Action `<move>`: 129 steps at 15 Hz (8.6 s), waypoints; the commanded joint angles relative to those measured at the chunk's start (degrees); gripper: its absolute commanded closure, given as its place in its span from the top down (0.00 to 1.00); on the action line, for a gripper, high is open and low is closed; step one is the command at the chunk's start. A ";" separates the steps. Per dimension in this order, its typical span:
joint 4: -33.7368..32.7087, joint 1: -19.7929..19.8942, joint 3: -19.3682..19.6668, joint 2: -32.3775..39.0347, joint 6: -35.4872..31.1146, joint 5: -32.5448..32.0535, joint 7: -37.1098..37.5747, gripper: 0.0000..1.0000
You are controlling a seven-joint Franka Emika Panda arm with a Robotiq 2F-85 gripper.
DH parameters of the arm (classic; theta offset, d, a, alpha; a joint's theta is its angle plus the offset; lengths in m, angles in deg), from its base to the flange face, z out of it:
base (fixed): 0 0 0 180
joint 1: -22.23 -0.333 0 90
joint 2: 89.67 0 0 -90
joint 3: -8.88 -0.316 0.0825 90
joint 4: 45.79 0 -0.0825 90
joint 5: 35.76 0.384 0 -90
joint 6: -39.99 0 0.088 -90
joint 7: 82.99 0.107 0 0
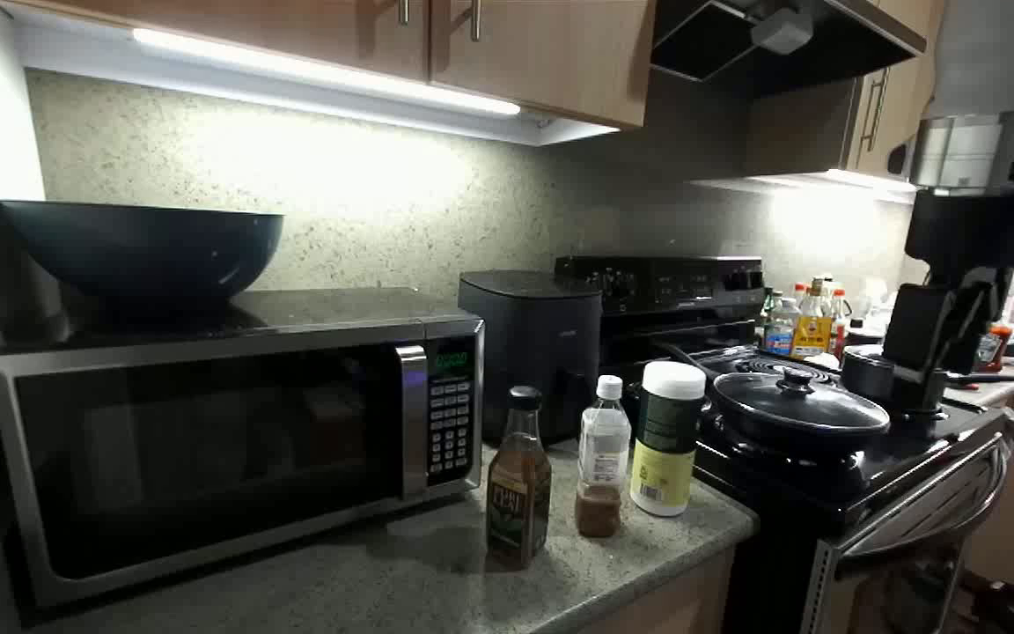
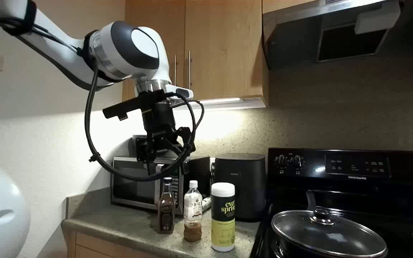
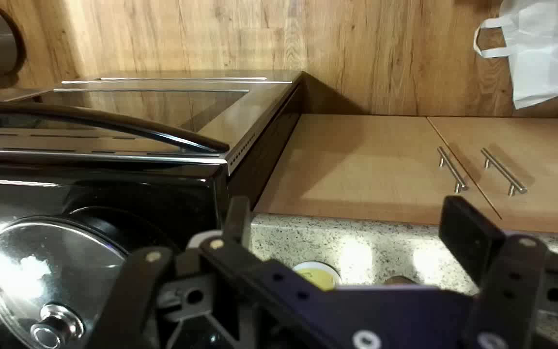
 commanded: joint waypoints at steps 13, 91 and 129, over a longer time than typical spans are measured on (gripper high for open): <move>-3.49 -0.79 0.36 5.18 -1.26 -0.81 -0.13 1.00; -63.30 -0.53 7.39 68.62 14.08 8.24 -0.01 1.00; -64.18 0.10 6.59 70.65 11.61 7.71 -8.24 0.67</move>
